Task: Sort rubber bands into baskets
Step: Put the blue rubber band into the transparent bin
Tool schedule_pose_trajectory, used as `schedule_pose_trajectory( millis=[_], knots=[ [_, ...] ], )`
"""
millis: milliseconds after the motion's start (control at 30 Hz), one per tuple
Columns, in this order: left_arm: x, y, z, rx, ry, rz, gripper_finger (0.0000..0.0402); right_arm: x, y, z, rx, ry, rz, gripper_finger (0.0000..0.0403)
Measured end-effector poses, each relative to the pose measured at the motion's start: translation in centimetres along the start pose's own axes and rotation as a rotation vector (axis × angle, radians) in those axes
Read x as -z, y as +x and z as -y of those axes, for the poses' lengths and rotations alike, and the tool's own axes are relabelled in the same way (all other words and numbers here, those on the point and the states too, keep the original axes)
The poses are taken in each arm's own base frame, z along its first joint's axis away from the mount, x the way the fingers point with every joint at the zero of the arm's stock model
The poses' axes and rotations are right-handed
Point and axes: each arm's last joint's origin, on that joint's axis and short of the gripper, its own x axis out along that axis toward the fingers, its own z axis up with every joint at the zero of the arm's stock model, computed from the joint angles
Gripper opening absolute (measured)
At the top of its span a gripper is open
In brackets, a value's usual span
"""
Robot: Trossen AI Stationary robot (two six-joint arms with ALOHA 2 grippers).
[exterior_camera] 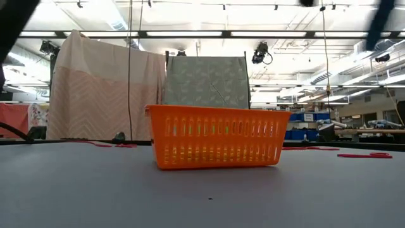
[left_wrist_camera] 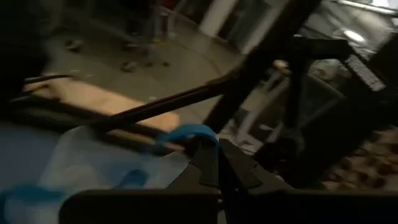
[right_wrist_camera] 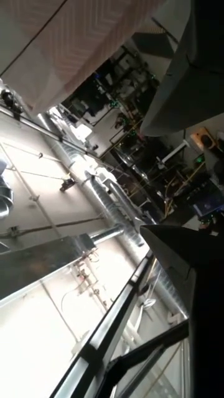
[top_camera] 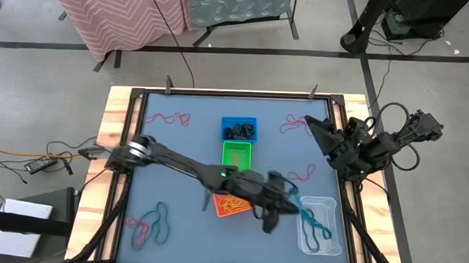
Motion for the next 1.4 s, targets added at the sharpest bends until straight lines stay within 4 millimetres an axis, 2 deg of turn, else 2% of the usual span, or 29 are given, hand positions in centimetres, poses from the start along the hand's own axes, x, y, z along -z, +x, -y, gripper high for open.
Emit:
schedule_pose_trajectory(
  millis=[100,233,367,500,667,800,900,1033,1233,1400],
  knots=[
    [0.0,2.9,0.2,0.102,0.012,0.042,0.0001,0.0,0.0,0.0,0.006,-0.003,-0.003,0.0256],
    [0.1,5.5,0.2,0.205,0.071,0.09,0.0001,0.1,0.0,0.0,0.007,-0.003,-0.004,0.0256],
    [2.2,7.8,-1.2,0.189,0.072,0.095,0.0009,0.1,0.0,0.0,0.009,-0.002,-0.004,0.0256],
    [5.0,8.9,-3.1,0.132,0.061,0.159,0.0018,0.1,0.0,0.0,0.009,-0.004,-0.006,0.0256],
    [8.4,9.9,-5.4,0.057,0.041,0.106,0.0021,0.5,0.1,0.0,0.011,0.004,-0.016,0.0256],
    [9.5,10.1,-5.9,0.045,-0.003,0.011,0.0026,0.7,0.1,0.1,0.014,-0.003,-0.032,0.0256],
    [9.4,10.0,-5.9,0.086,0.022,-0.027,0.0049,0.7,0.1,0.1,0.02,-0.008,-0.034,0.0256],
    [8.6,9.8,-6.3,0.076,0.02,-0.072,0.0105,0.7,0.1,0.1,0.031,-0.012,-0.031,0.0256],
    [5.8,8.9,-7.9,0.104,0.082,-0.165,0.0201,0.7,0.1,0.1,0.032,-0.042,-0.03,0.0256],
    [3.1,7.4,-9.3,0.07,0.069,-0.26,0.0241,0.7,0.1,0.2,0.039,-0.074,-0.027,0.0256]
  ],
)
